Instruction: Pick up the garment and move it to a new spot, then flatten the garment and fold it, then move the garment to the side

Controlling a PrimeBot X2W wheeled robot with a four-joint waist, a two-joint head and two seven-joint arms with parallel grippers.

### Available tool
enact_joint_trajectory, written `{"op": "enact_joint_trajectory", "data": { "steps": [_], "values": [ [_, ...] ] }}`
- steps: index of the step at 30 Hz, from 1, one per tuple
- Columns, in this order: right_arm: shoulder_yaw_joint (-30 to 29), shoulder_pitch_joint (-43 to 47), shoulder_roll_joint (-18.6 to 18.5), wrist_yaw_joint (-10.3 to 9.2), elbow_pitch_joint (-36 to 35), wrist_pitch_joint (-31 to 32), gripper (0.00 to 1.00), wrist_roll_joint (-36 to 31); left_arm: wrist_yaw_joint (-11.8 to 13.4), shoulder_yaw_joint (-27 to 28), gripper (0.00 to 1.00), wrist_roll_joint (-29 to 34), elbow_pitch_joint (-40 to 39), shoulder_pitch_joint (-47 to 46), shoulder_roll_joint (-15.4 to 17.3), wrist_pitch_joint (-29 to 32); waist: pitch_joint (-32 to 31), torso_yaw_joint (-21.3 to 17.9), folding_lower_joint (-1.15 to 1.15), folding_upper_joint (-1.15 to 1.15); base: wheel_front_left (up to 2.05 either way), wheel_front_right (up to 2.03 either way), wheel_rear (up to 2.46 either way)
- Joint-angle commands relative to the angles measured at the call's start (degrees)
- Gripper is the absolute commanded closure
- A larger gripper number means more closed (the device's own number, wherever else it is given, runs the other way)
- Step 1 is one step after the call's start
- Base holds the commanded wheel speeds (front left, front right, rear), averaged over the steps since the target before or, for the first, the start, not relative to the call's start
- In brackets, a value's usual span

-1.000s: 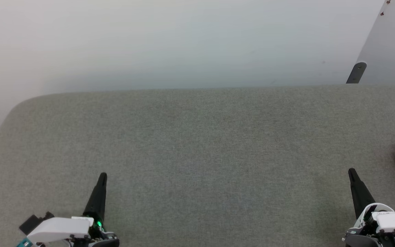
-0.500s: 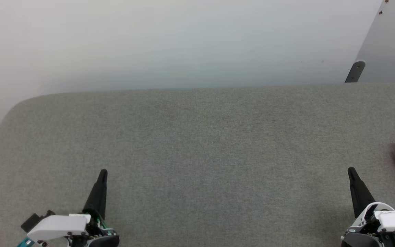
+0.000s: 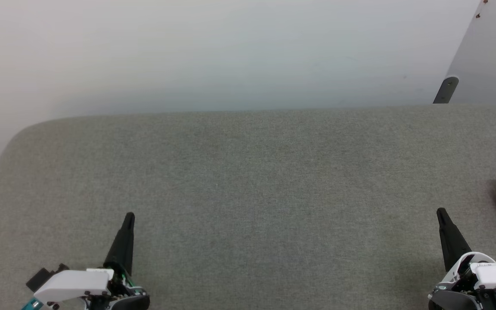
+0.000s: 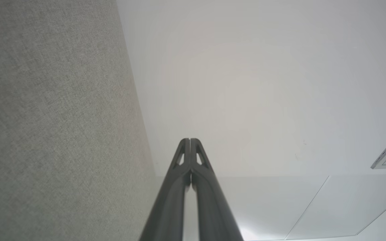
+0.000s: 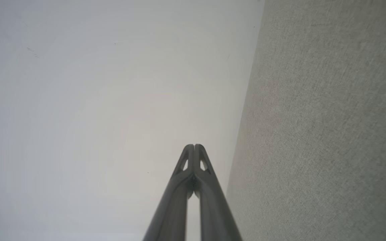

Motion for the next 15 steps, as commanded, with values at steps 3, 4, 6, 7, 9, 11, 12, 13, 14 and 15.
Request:
{"op": "enact_joint_trajectory", "data": {
  "steps": [3,4,6,7,9,11,12,13,14,15],
  "values": [
    [0.01,-0.18,0.19,-0.02,0.03,0.09,1.00,0.22,-0.18,0.17,1.00,0.03,0.09,-0.54,-0.14,0.30,0.00,0.00,0.00,0.00,0.00,0.00,0.00],
    [0.01,-0.18,0.19,-0.02,0.03,0.09,1.00,0.22,-0.18,0.18,1.00,0.04,0.09,-0.54,-0.14,0.31,0.00,0.00,0.00,0.00,0.00,0.00,0.00],
    [0.02,-0.18,0.19,-0.02,0.03,0.09,1.00,0.23,-0.18,0.19,1.00,0.06,0.09,-0.55,-0.14,0.33,0.00,0.00,0.00,0.00,0.00,0.00,0.00],
    [0.02,-0.18,0.19,-0.02,0.03,0.09,1.00,0.23,-0.18,0.20,1.00,0.06,0.09,-0.55,-0.14,0.34,0.00,0.00,0.00,0.00,0.00,0.00,0.00],
    [0.02,-0.18,0.19,-0.02,0.03,0.09,1.00,0.23,-0.18,0.22,1.00,0.08,0.09,-0.55,-0.15,0.35,0.00,0.00,0.00,0.00,0.00,0.00,0.00],
    [0.03,-0.18,0.19,-0.02,0.03,0.08,1.00,0.23,-0.18,0.24,1.00,0.10,0.09,-0.55,-0.16,0.37,0.00,0.00,0.00,0.00,0.00,0.00,0.00],
    [0.03,-0.18,0.19,-0.02,0.03,0.08,1.00,0.23,-0.18,0.24,1.00,0.11,0.09,-0.55,-0.17,0.24,0.00,0.00,0.00,0.00,0.00,0.00,0.00],
    [0.03,-0.18,0.18,-0.02,0.03,0.08,1.00,0.24,-0.18,0.24,1.00,0.11,0.09,-0.55,-0.18,0.26,0.00,0.00,0.00,0.00,0.00,0.00,0.00],
    [0.03,-0.18,0.18,-0.02,0.03,0.08,1.00,0.24,-0.18,0.25,1.00,0.12,0.08,-0.55,-0.18,0.27,0.00,0.00,0.00,0.00,0.00,0.00,0.00],
    [0.03,-0.18,0.18,-0.02,0.03,0.08,1.00,0.24,-0.18,0.26,1.00,0.13,0.08,-0.55,-0.18,0.27,0.00,0.00,0.00,0.00,0.00,0.00,0.00]
  ]
}}
